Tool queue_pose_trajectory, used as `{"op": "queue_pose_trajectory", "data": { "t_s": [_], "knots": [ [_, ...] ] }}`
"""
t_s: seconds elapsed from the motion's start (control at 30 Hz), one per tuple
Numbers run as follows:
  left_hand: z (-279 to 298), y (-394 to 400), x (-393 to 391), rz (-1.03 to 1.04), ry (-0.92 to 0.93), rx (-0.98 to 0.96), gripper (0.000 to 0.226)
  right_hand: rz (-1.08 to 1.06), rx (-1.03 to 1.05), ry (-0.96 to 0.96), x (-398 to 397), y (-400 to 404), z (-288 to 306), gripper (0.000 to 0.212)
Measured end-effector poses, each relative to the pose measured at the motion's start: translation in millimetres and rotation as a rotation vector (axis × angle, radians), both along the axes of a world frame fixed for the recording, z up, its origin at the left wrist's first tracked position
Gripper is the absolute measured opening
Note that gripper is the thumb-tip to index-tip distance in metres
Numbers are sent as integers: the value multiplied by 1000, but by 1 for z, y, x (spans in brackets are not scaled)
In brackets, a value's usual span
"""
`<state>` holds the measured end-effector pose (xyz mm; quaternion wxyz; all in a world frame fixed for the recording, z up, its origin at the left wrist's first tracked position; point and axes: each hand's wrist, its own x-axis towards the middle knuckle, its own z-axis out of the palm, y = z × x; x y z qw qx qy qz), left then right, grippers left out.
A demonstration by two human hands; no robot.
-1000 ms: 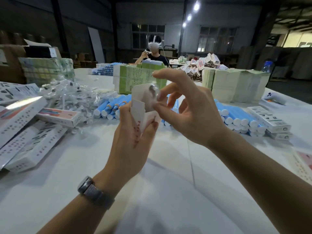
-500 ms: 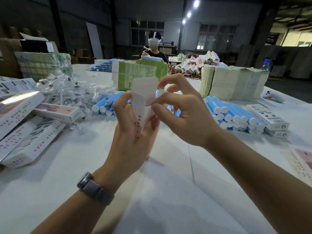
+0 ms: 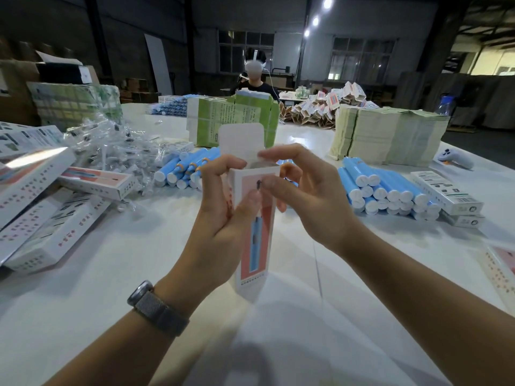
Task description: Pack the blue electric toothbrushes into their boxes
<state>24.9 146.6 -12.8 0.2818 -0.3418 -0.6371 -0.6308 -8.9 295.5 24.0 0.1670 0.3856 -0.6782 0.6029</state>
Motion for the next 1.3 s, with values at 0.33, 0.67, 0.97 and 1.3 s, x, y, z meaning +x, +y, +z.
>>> {"op": "queue_pose_trajectory", "data": {
  "t_s": [0.33,0.67,0.97,1.3],
  "knots": [
    [3,-1,4,-70,-138,112,19,-5,21,56,3,1,1,17],
    [2,5,9,75,-94,89,35,2,-86,-7,-1,2,7,11],
    [5,4,10,55,-107,85,25,-25,-12,65,0,3,9,6],
    [6,4,10,-18,-111,117,25,77,-49,63,-2,2,14,57]
  ]
}}
